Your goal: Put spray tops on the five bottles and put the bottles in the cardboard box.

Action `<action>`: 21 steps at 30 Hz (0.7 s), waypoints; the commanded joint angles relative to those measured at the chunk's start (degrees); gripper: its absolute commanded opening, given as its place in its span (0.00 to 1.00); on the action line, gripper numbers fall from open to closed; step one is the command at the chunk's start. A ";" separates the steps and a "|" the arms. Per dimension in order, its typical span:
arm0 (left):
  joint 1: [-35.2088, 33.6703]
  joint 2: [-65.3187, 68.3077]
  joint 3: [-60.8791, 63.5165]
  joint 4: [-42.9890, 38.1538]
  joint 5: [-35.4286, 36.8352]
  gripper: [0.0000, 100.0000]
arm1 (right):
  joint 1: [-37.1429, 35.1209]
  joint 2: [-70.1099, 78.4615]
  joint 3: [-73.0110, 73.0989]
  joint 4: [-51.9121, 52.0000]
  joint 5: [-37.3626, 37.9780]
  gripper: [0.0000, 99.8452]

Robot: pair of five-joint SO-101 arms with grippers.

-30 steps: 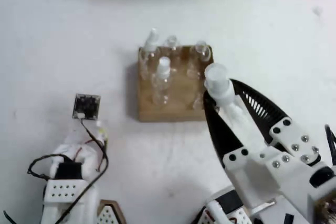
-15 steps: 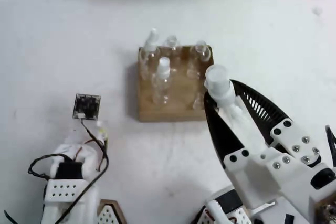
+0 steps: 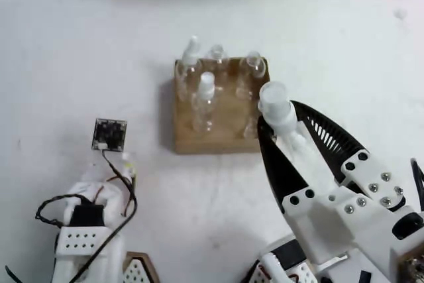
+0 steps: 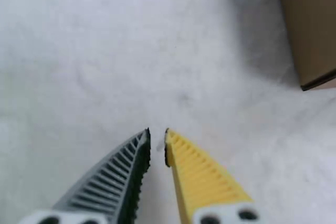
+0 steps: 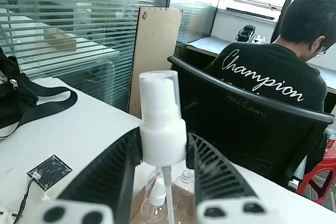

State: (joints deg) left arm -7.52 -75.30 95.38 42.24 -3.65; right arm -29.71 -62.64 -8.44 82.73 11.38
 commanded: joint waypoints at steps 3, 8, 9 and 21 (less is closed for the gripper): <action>0.48 -0.75 -0.35 -1.23 0.62 0.07 | -0.13 0.04 0.00 -1.10 -0.53 0.02; 0.48 -0.75 -0.35 -1.23 0.62 0.07 | -0.13 -2.68 0.09 -1.10 -0.53 0.02; 0.48 -0.75 -0.35 -1.23 0.62 0.07 | -0.13 -3.12 0.09 -1.10 -0.53 0.02; 0.48 -0.75 -0.35 -1.23 0.62 0.07 | 0.22 -3.21 4.48 -1.10 -0.53 0.02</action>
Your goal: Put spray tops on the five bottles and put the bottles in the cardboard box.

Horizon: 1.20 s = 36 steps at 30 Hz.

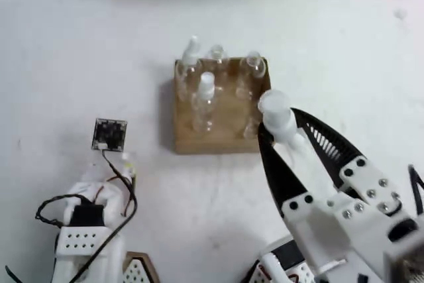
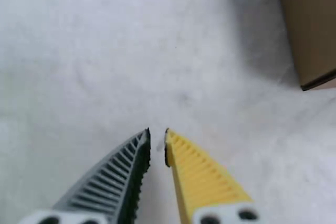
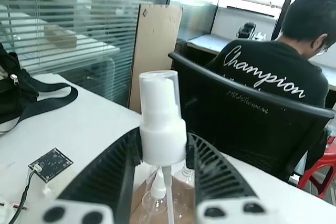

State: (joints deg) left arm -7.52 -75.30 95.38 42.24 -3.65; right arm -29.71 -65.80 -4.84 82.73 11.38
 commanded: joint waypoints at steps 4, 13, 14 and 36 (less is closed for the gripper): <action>0.48 -0.75 -0.35 -1.23 0.62 0.07 | -0.04 -1.27 1.05 -1.36 -0.53 0.02; 0.48 -0.75 -0.35 -1.23 0.62 0.07 | -0.04 -1.36 1.14 -1.19 -0.53 0.02; 0.48 -0.75 -0.35 -1.23 0.62 0.07 | -0.04 -1.36 1.14 -1.19 -0.53 0.02; 0.48 -0.75 -0.35 -1.23 0.62 0.07 | -0.13 -1.01 1.14 -1.27 -0.62 0.02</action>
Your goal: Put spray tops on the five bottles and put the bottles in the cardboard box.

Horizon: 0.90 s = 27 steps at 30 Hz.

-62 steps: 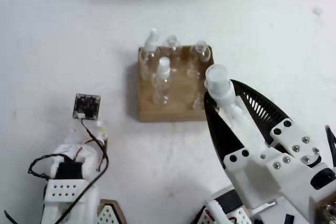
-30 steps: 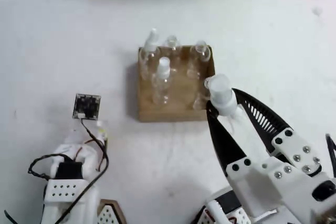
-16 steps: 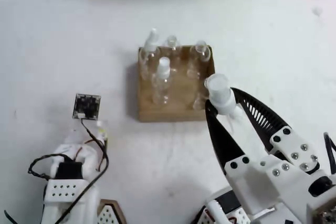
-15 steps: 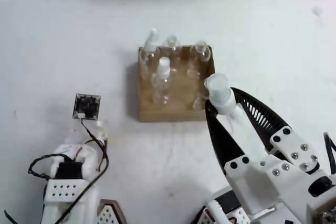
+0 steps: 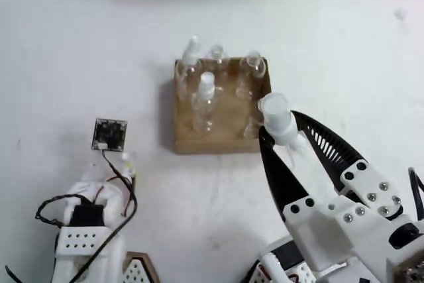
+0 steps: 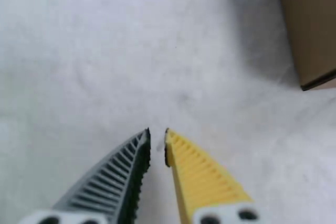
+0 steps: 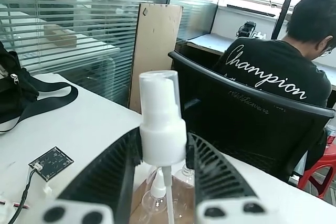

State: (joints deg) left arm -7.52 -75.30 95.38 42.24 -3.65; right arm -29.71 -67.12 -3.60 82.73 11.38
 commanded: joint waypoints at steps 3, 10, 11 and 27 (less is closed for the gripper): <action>0.48 -0.75 -0.35 -1.23 0.62 0.07 | -0.13 0.48 -0.09 -1.54 -0.79 0.02; 0.48 -0.75 -0.35 -1.23 0.62 0.07 | -0.04 -0.04 -0.09 -1.36 -4.92 0.02; 0.48 -0.75 -0.35 -1.23 0.62 0.07 | 0.13 -0.04 -0.18 -1.36 -4.92 0.02; 0.48 -0.75 -0.35 -1.23 0.62 0.07 | -0.04 1.45 1.49 -2.42 -4.92 0.02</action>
State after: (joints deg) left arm -7.52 -75.30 95.38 42.24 -3.65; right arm -29.71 -67.03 -2.02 81.41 6.64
